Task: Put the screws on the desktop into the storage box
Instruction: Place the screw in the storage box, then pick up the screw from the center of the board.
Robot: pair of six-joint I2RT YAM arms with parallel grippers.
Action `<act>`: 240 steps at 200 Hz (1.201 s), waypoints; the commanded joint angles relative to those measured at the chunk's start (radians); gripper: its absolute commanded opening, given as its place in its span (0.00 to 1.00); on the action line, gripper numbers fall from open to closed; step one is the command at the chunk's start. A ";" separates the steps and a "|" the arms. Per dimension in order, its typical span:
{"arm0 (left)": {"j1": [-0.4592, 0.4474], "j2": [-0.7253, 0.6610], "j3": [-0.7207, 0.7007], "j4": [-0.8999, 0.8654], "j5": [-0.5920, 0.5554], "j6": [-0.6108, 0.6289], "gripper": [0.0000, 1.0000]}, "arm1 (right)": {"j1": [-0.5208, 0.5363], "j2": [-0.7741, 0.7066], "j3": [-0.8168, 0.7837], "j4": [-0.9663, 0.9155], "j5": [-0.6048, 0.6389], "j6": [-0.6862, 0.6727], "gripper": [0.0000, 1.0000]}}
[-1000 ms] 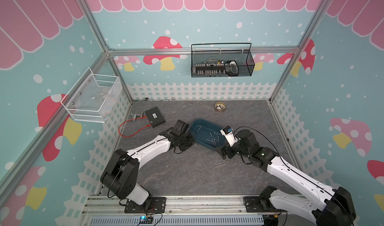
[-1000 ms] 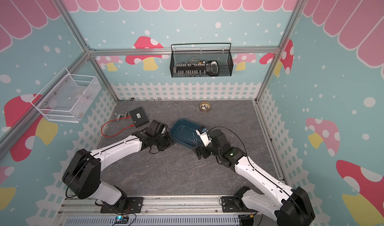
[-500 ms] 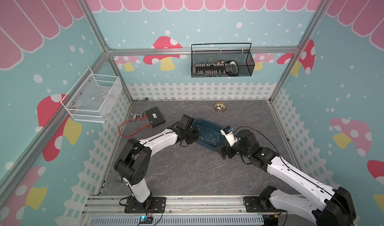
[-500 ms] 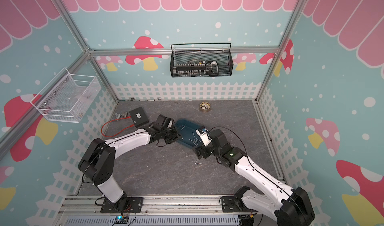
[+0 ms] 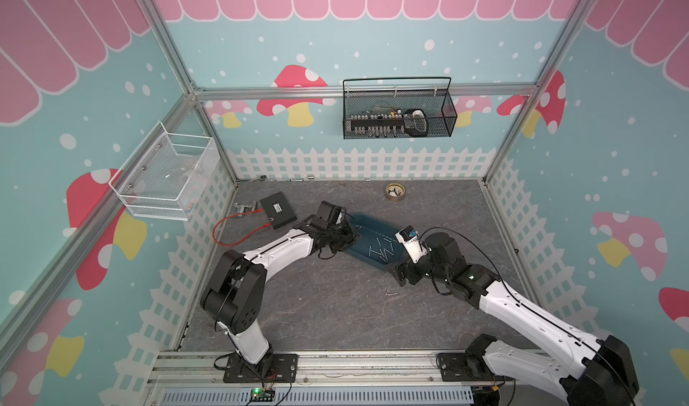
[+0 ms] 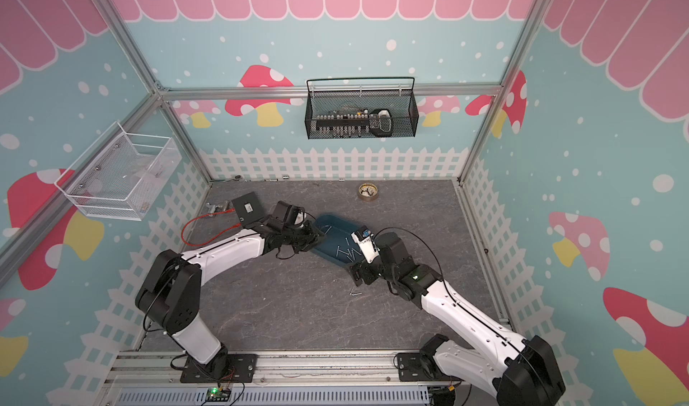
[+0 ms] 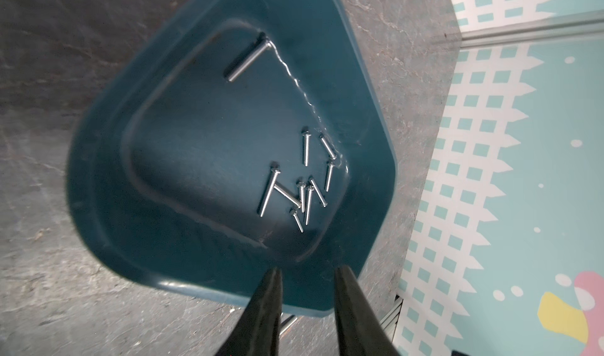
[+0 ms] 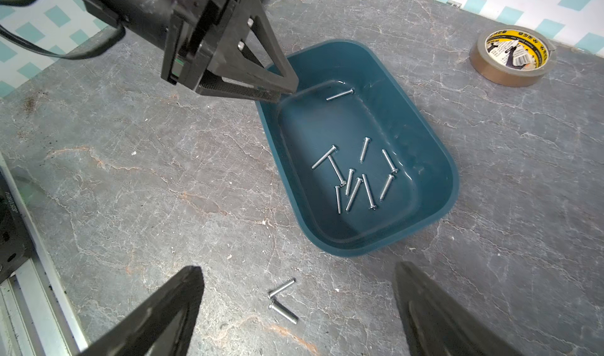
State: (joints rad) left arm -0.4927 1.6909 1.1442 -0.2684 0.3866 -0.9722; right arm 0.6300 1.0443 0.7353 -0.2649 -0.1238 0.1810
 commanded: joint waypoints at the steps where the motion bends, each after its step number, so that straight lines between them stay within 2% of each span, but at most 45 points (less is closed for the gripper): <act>1: 0.006 -0.071 -0.018 0.009 0.035 0.126 0.32 | 0.007 0.002 -0.009 0.001 0.004 0.006 0.96; 48: 0.016 -0.155 -0.050 -0.005 0.082 0.269 0.34 | 0.007 0.011 -0.004 -0.005 0.001 0.005 0.96; 101: 0.021 -0.241 -0.088 -0.101 0.031 0.463 0.42 | 0.007 0.013 0.003 -0.015 -0.024 0.002 0.96; 129: 0.025 -0.295 -0.130 -0.103 0.079 0.554 0.44 | 0.007 0.022 0.019 -0.040 -0.032 0.007 0.96; 194: 0.023 -0.409 -0.169 -0.110 0.126 0.773 0.50 | 0.014 0.068 0.032 -0.112 0.025 0.112 0.96; 240: 0.023 -0.421 -0.182 -0.157 0.151 0.908 0.51 | 0.045 0.116 0.021 -0.199 0.055 0.178 0.94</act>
State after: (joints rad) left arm -0.4732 1.2797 0.9886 -0.3820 0.5156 -0.1749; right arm 0.6533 1.1439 0.7460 -0.3920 -0.0982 0.3000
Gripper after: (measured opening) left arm 0.511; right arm 0.950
